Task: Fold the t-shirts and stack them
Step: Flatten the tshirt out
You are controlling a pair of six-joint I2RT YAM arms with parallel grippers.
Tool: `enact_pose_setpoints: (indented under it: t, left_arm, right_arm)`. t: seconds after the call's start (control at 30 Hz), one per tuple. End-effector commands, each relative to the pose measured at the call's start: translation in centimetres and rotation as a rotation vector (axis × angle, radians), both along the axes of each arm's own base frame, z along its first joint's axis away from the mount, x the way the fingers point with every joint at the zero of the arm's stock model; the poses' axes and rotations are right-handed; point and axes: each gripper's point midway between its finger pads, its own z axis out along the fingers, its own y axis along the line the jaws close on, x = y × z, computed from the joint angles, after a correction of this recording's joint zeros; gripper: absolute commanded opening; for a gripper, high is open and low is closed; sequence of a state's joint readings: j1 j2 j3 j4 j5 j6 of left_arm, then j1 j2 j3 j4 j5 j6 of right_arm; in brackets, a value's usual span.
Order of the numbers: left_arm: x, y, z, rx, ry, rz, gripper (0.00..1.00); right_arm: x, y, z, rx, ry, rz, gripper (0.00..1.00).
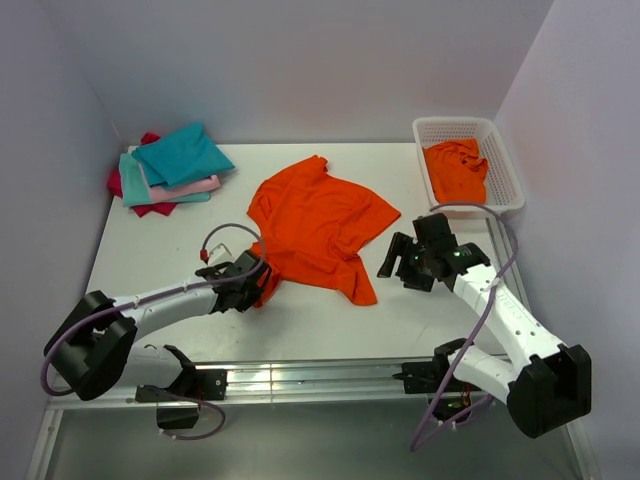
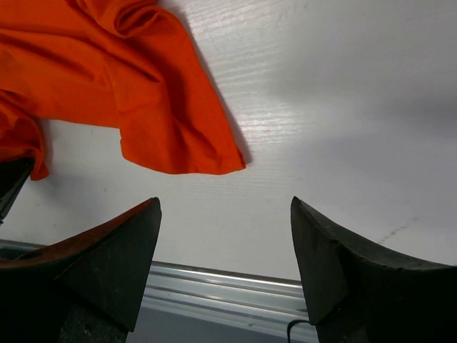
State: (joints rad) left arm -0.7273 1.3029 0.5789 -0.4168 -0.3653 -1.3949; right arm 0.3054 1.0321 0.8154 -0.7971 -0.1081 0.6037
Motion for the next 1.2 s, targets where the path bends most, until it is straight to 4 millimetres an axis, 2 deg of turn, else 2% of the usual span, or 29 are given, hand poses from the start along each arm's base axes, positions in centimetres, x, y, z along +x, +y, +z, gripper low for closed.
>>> enact_pose_setpoints:
  t: [0.0, 0.03, 0.07, 0.1, 0.13, 0.2, 0.47, 0.63, 0.77, 0.87, 0.9, 0.97, 1.0, 1.1, 1.13, 1.17]
  left_arm:
    - [0.5, 0.3, 1.1, 0.071, 0.006, -0.049, 0.0]
    - [0.8, 0.2, 1.5, 0.072, -0.002, -0.057, 0.0]
    - [1.3, -0.1, 2.3, 0.071, -0.015, -0.07, 0.0]
    - [1.4, 0.0, 2.6, 0.076, -0.014, -0.077, 0.0]
    - [1.7, 0.1, 2.9, 0.077, -0.018, -0.079, 0.0]
    - [2.1, 0.0, 3.3, 0.076, -0.019, -0.093, 0.0]
    - [2.9, 1.7, 4.0, 0.097, -0.023, -0.093, 0.0]
    - [3.2, 2.7, 4.2, 0.106, -0.026, -0.082, 0.0]
    - [3.2, 3.4, 4.0, 0.112, -0.017, -0.072, 0.0]
    - [3.2, 3.9, 4.0, 0.109, -0.018, -0.061, 0.0]
    - [3.3, 4.1, 4.1, 0.105, -0.023, -0.055, 0.0]
    - [3.2, 4.3, 3.9, 0.104, -0.018, -0.052, 0.0]
    - [3.4, 4.4, 4.0, 0.103, -0.02, -0.048, 0.0]
    - [3.4, 4.6, 4.3, 0.115, -0.019, -0.051, 0.0]
    - [3.9, 4.5, 5.1, 0.123, -0.029, -0.058, 0.0]
    - [4.2, 4.9, 5.9, 0.147, -0.041, -0.051, 0.0]
  right_arm:
    - [0.0, 3.1, -2.1, 0.176, 0.022, 0.009, 0.8]
    - [0.7, 3.6, -2.6, 0.202, 0.003, 0.007, 0.79]
    - [0.6, 3.9, -3.2, 0.217, 0.017, 0.002, 0.79]
    - [0.0, 4.0, -4.8, 0.223, 0.066, -0.005, 0.79]
    - [0.5, 4.2, -5.1, 0.232, 0.056, -0.01, 0.78]
    - [0.1, 4.1, -6.6, 0.218, 0.095, -0.016, 0.78]
    - [1.3, 5.0, -8.1, 0.25, 0.112, -0.048, 0.76]
    - [1.7, 5.6, -8.9, 0.263, 0.134, -0.047, 0.68]
    - [1.6, 6.0, -9.4, 0.264, 0.157, -0.038, 0.57]
    - [1.5, 5.9, -9.5, 0.256, 0.162, -0.032, 0.42]
    - [1.3, 5.8, -9.6, 0.252, 0.167, -0.031, 0.31]
    - [1.0, 5.7, -9.7, 0.245, 0.172, -0.025, 0.16]
    - [0.8, 5.5, -9.8, 0.236, 0.176, -0.026, 0.0]
    - [1.0, 5.4, -9.0, 0.234, 0.146, -0.017, 0.0]
    - [0.9, 5.2, -8.7, 0.22, 0.146, -0.016, 0.0]
    - [2.0, 5.3, -6.9, 0.221, 0.088, -0.002, 0.0]
